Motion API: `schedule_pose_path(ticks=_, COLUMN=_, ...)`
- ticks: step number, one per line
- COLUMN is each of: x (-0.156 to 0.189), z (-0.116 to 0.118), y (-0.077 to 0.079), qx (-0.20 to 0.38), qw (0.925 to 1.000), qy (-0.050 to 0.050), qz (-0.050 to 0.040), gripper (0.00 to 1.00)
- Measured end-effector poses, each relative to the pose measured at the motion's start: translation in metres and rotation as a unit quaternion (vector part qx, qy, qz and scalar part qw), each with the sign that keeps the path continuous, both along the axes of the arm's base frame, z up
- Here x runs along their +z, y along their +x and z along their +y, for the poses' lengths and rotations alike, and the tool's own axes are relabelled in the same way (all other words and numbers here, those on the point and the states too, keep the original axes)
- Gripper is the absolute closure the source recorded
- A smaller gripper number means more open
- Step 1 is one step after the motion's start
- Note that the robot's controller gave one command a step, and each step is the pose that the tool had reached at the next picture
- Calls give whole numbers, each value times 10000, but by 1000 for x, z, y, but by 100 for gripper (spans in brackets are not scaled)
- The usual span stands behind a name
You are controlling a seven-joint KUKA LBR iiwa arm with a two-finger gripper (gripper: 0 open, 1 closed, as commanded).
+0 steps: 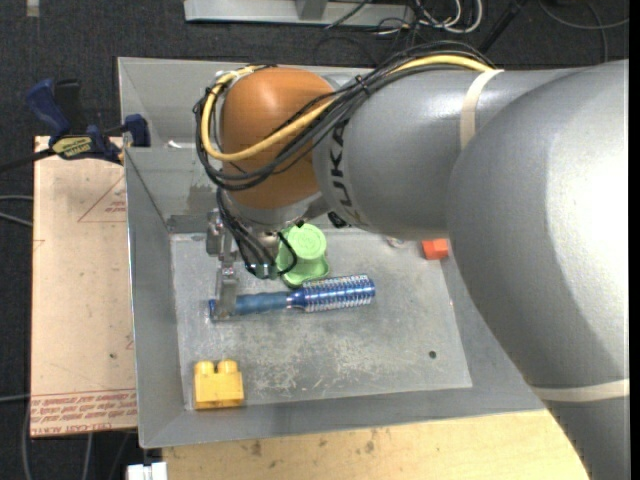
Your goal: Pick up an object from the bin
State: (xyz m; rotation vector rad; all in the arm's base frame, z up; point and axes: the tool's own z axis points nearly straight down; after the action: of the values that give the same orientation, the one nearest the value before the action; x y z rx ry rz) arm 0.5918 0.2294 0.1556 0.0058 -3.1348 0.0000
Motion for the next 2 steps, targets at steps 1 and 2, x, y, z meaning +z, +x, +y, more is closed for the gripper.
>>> schedule_pose_path(ticks=1, x=-25, z=-99, y=-19, qx=227, qw=9997, qy=-18, qz=-13, gripper=0)
schedule_pose_path(ticks=2, x=-88, z=-99, y=5, qx=891, qw=9960, qy=6, qz=-22, gripper=0)
